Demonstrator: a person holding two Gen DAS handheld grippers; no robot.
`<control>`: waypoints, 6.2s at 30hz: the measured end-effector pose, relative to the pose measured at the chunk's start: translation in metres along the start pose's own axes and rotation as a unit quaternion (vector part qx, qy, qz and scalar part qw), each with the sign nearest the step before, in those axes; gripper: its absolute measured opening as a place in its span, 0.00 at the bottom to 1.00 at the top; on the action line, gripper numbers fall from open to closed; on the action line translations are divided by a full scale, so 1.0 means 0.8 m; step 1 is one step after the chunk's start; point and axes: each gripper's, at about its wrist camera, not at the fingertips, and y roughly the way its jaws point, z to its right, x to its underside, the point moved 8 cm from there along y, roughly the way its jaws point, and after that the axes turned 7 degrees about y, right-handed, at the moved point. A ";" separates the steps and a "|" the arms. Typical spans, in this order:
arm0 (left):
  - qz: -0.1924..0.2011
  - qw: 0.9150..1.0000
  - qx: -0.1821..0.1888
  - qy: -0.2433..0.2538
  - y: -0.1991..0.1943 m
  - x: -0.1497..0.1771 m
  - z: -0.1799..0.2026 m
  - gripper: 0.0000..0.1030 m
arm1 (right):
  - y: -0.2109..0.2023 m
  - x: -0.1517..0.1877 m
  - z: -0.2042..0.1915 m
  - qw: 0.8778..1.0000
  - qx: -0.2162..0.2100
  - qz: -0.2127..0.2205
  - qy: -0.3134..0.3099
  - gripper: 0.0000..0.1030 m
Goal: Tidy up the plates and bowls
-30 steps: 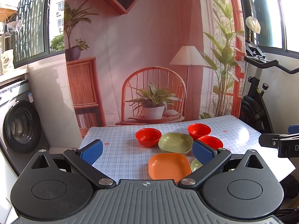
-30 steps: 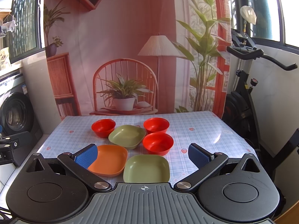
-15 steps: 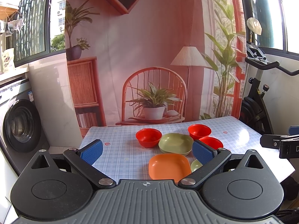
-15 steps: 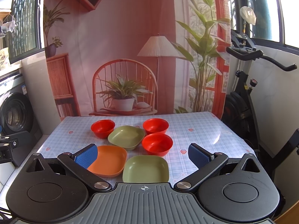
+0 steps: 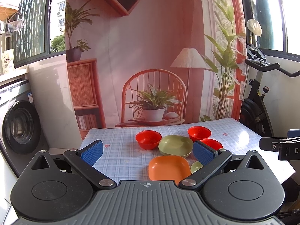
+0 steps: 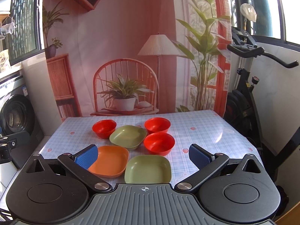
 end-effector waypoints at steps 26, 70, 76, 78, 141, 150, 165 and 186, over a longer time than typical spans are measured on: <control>-0.032 0.999 0.019 -0.017 0.157 -0.025 -0.040 0.86 | 0.135 -0.089 0.036 0.995 -0.035 0.089 0.020 1.00; -0.238 0.950 0.199 -0.029 0.316 0.149 0.151 0.51 | 0.326 0.090 0.089 0.994 -0.030 -0.101 -0.024 0.46; -0.260 0.942 0.211 -0.030 0.319 0.160 0.171 0.32 | 0.334 0.107 0.114 0.994 -0.006 -0.108 -0.003 0.31; -0.264 0.940 0.215 -0.026 0.320 0.161 0.177 0.30 | 0.337 0.112 0.123 0.994 -0.006 -0.113 0.008 0.27; -0.151 0.975 0.146 -0.078 0.285 0.071 -0.001 0.15 | 0.324 0.006 -0.081 0.991 -0.074 -0.100 -0.041 0.06; -0.147 0.972 0.151 -0.104 0.312 0.078 -0.022 0.15 | 0.359 0.022 -0.096 0.992 -0.068 -0.106 -0.008 0.06; -0.227 0.956 0.159 -0.098 0.346 0.164 0.012 0.15 | 0.390 0.100 -0.063 0.989 -0.037 -0.137 -0.030 0.06; -0.243 0.958 0.135 -0.067 0.362 0.176 0.021 0.15 | 0.410 0.122 -0.058 0.985 -0.049 -0.165 -0.023 0.08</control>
